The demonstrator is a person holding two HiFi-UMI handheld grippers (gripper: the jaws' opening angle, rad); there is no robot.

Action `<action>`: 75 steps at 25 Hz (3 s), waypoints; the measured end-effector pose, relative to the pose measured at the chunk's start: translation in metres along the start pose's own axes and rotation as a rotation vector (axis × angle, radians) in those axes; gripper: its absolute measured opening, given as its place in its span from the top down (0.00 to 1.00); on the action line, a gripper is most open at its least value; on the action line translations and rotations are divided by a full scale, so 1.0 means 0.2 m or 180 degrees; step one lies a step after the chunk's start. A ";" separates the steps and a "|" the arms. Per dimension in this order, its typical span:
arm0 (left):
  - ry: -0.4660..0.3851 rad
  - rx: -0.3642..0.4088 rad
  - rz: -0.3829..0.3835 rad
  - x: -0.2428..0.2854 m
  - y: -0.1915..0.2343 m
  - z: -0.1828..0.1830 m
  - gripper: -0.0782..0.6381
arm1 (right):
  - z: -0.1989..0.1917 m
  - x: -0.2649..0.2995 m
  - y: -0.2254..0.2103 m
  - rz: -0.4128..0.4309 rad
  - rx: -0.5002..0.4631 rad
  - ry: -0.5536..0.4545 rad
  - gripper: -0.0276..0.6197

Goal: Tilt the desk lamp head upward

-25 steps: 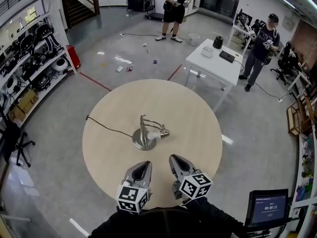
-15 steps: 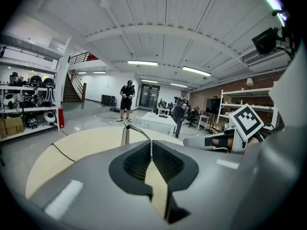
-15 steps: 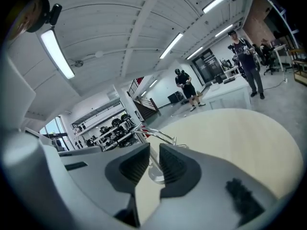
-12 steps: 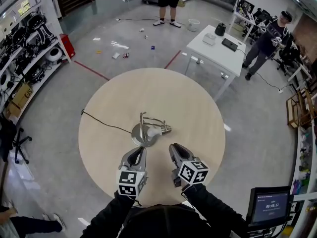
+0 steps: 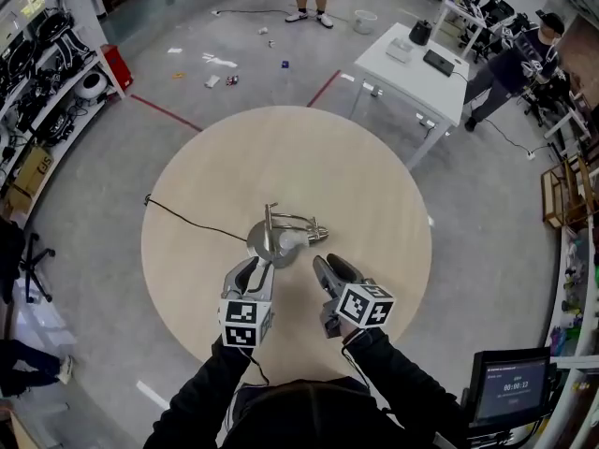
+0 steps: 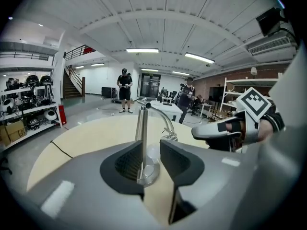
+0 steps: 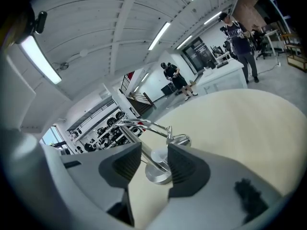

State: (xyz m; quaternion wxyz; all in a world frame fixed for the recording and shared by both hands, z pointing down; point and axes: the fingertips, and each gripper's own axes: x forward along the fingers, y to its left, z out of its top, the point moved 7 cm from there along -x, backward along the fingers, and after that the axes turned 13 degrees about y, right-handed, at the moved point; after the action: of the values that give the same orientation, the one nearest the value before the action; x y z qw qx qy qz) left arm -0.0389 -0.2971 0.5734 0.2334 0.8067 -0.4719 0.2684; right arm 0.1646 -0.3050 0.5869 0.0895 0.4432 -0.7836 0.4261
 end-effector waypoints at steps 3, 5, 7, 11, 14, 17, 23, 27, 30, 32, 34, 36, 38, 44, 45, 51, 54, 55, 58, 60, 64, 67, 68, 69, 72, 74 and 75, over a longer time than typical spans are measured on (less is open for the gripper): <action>0.0147 0.0052 -0.0003 0.03 0.02 -0.04 0.70 | 0.00 0.02 0.01 -0.0008 0.0076 0.0017 0.67; 0.0242 0.0090 0.0009 0.04 0.05 -0.08 0.68 | -0.01 0.04 0.02 -0.0005 0.0145 0.0053 0.64; 0.0331 0.0100 0.0023 0.05 0.07 -0.10 0.67 | -0.03 0.06 0.04 -0.0004 0.0239 0.0108 0.61; 0.0453 0.0128 0.0078 0.12 0.11 -0.14 0.63 | -0.05 0.11 -0.02 -0.0014 0.0403 0.0176 0.57; 0.0512 0.0139 0.0056 0.27 0.12 -0.16 0.63 | -0.03 0.20 -0.14 -0.0002 0.0534 0.0183 0.55; 0.0596 0.0169 0.0050 0.37 0.13 -0.20 0.63 | -0.03 0.27 -0.21 0.0023 0.0688 0.0191 0.53; 0.0738 0.0062 0.0055 0.49 0.17 -0.33 0.63 | -0.06 0.36 -0.27 0.0125 0.1041 0.0166 0.51; 0.0812 0.0135 0.0052 0.52 0.17 -0.37 0.63 | -0.06 0.39 -0.26 0.0139 0.1110 0.0127 0.51; 0.0874 0.0141 0.0058 0.53 0.17 -0.40 0.63 | -0.06 0.41 -0.26 0.0166 0.1162 0.0100 0.51; 0.0949 0.0150 0.0058 0.53 0.17 -0.42 0.63 | -0.06 0.41 -0.26 0.0148 0.1145 0.0115 0.51; 0.1018 0.0155 0.0059 0.53 0.17 -0.44 0.63 | -0.06 0.41 -0.26 0.0104 0.1096 0.0141 0.51; 0.1038 0.0163 0.0064 0.54 0.17 -0.44 0.62 | -0.06 0.41 -0.26 0.0082 0.1074 0.0143 0.51; 0.1046 0.0164 0.0060 0.54 0.18 -0.44 0.62 | -0.06 0.42 -0.25 0.0076 0.1092 0.0135 0.51; 0.1041 0.0120 0.0074 0.56 0.18 -0.44 0.62 | -0.04 0.41 -0.26 -0.0018 0.1009 0.0113 0.52; 0.1043 0.0115 0.0079 0.56 0.18 -0.44 0.62 | -0.04 0.40 -0.27 -0.0054 0.0959 0.0107 0.52; 0.1104 0.0114 0.0043 0.60 0.17 -0.45 0.62 | 0.02 0.36 -0.29 -0.0278 0.0691 0.0104 0.52; 0.1110 0.0150 0.0041 0.62 0.18 -0.45 0.62 | 0.07 0.33 -0.29 -0.0421 0.0526 0.0054 0.52; 0.1123 0.0168 0.0052 0.63 0.17 -0.44 0.62 | 0.08 0.32 -0.29 -0.0464 0.0470 0.0043 0.52; 0.1224 0.0193 0.0112 0.63 0.17 -0.43 0.61 | 0.11 0.28 -0.27 -0.0587 0.0337 0.0022 0.52; 0.1291 0.0190 0.0122 0.61 0.18 -0.43 0.58 | 0.12 0.26 -0.26 -0.0657 0.0282 0.0012 0.52; 0.1342 0.0164 0.0068 0.57 0.20 -0.44 0.57 | 0.15 0.21 -0.24 -0.0748 0.0145 -0.0023 0.52; 0.1288 0.0125 0.0082 0.53 0.21 -0.44 0.58 | 0.18 0.18 -0.24 -0.0794 0.0032 -0.0076 0.52; 0.1255 0.0108 0.0076 0.52 0.22 -0.44 0.58 | 0.19 0.18 -0.24 -0.0812 0.0003 -0.0089 0.52; 0.1213 0.0081 0.0065 0.52 0.22 -0.43 0.58 | 0.20 0.19 -0.25 -0.0832 -0.0027 -0.0101 0.52; 0.1035 -0.0074 0.0042 0.48 0.24 -0.39 0.58 | 0.24 0.19 -0.25 -0.0894 -0.0124 -0.0116 0.52; 0.0886 -0.0154 0.0034 0.42 0.24 -0.33 0.58 | 0.25 0.17 -0.24 -0.0932 -0.0180 -0.0127 0.52; 0.0791 -0.0150 0.0035 0.38 0.23 -0.28 0.58 | 0.26 0.15 -0.24 -0.0951 -0.0211 -0.0139 0.52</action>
State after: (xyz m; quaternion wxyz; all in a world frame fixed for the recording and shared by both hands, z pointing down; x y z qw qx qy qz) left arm -0.0594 -0.3303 0.6713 0.3074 0.7589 -0.4500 0.3564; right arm 0.1956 -0.3753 0.5981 0.1494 0.5608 -0.7243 0.3723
